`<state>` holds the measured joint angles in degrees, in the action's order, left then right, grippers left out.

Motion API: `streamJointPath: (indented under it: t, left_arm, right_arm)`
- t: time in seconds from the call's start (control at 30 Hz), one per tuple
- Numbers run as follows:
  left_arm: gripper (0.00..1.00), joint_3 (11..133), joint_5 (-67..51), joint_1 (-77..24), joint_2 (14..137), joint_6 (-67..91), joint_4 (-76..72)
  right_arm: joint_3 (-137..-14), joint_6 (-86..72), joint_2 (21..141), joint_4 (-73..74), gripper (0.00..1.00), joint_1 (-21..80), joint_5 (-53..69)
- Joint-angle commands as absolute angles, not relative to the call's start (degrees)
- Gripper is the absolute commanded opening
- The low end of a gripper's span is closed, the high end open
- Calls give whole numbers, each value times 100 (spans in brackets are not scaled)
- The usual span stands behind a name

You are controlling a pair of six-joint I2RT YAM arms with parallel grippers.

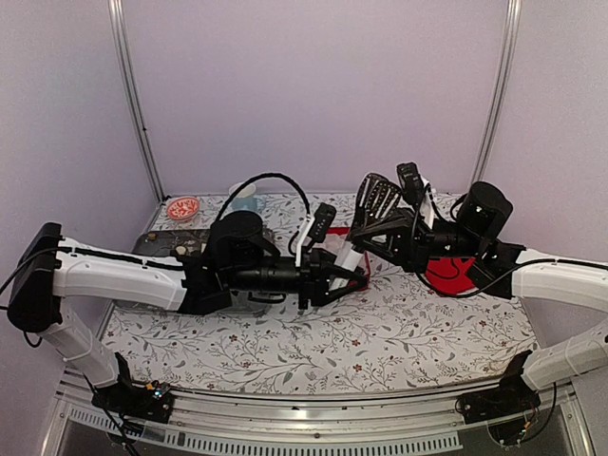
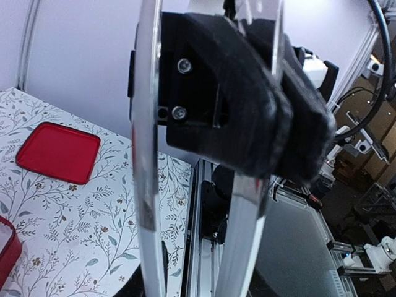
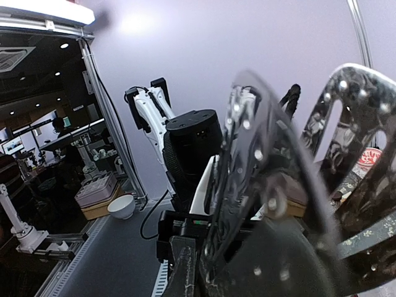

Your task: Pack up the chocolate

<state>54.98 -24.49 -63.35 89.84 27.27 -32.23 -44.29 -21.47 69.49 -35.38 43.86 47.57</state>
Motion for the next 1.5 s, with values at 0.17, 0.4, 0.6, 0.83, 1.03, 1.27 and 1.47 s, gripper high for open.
streamJointPath:
  t: [0.17,0.4,0.6,0.83,1.03,1.27,1.47]
  left_arm:
    - [70,4987,-2086,-6218,8526,3213,-4155]
    - [74,4883,-1847,-6265,8673,3370,-4546]
    - [70,5127,-1905,-6264,8816,3252,-4328]
    - [51,5210,-1663,-6266,8798,3185,-4202]
    - [39,5196,-1631,-6255,8783,3193,-4140]
    - [52,5352,-1723,-6254,8737,2881,-3709]
    - [56,5359,-1556,-6279,8633,2604,-3462]
  right_arm:
    - [-4529,-2149,6891,-4023,0,4321,4569]
    - [-4449,-2735,7049,-4622,0,4308,4298]
    - [-4317,-3232,7218,-5101,0,4307,4314]
    - [-4185,-3460,7235,-5269,0,4314,4091]
    - [-4133,-3513,7224,-5270,0,4296,3957]
    - [-4083,-3691,7297,-5278,0,4222,3951]
    - [-4062,-3978,7330,-5333,0,4150,3818]
